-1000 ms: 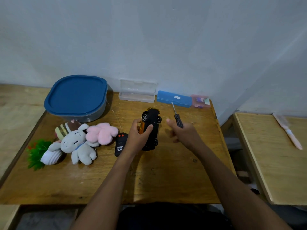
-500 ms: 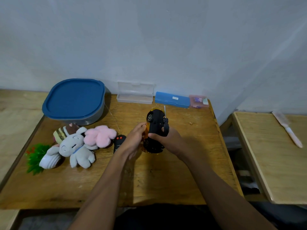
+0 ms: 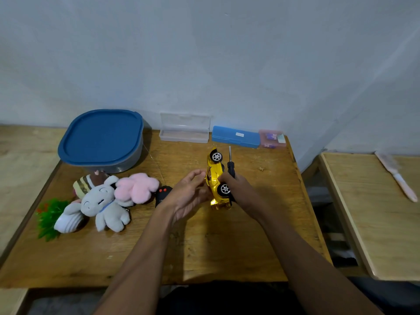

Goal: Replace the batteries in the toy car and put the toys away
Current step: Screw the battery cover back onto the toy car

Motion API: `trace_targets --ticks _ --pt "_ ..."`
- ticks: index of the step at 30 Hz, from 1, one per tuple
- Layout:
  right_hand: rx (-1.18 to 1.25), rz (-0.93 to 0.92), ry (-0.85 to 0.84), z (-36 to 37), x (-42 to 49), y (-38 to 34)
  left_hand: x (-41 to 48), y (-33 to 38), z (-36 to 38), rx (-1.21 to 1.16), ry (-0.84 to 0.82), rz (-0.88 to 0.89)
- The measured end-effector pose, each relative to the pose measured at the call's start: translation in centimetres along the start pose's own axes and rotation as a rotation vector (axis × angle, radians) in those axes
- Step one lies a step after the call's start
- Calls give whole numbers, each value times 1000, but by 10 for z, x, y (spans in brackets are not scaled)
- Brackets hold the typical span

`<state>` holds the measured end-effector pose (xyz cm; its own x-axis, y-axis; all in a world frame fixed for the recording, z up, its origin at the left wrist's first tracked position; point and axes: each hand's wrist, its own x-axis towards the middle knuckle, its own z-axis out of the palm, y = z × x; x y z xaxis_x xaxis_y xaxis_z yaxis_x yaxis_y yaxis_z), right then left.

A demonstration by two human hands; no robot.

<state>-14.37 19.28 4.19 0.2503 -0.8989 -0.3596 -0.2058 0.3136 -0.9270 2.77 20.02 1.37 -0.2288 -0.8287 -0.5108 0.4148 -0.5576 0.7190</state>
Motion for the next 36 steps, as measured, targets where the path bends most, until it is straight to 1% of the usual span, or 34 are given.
trace_targets --ticks 2,4,7,10,11,13,15,16,22,26,30,32,34,36 --pt "96 50 -4 -1 -1 3 1 0 1 39 1 -6" --pt "168 100 13 -1 -1 7 -1 2 6 100 -57 -57" --pt "117 112 68 1 1 12 -3 1 13 164 -100 -149" --pt "64 74 89 -6 2 13 2 -6 13 145 -84 -156" --pt "56 61 95 -9 2 14 4 -9 15 144 -54 -147" --pt "7 52 115 -16 5 22 8 -16 22 215 90 -98" --pt "-70 63 119 -20 7 30 22 -26 27 425 282 -32" --pt "-104 85 108 -21 8 36 29 -32 28 512 346 -15" --pt "-191 159 143 -27 12 46 56 -52 41 700 506 -27" --pt "-273 177 108 -28 18 53 62 -50 40 817 509 -8" --pt "-297 194 141 -27 21 57 60 -52 29 769 454 -6" --pt "-331 213 128 -28 22 57 60 -51 27 765 429 10" --pt "-399 229 134 -30 21 54 57 -45 28 773 423 30" --pt "-524 214 170 -35 22 48 53 -31 25 798 450 45"
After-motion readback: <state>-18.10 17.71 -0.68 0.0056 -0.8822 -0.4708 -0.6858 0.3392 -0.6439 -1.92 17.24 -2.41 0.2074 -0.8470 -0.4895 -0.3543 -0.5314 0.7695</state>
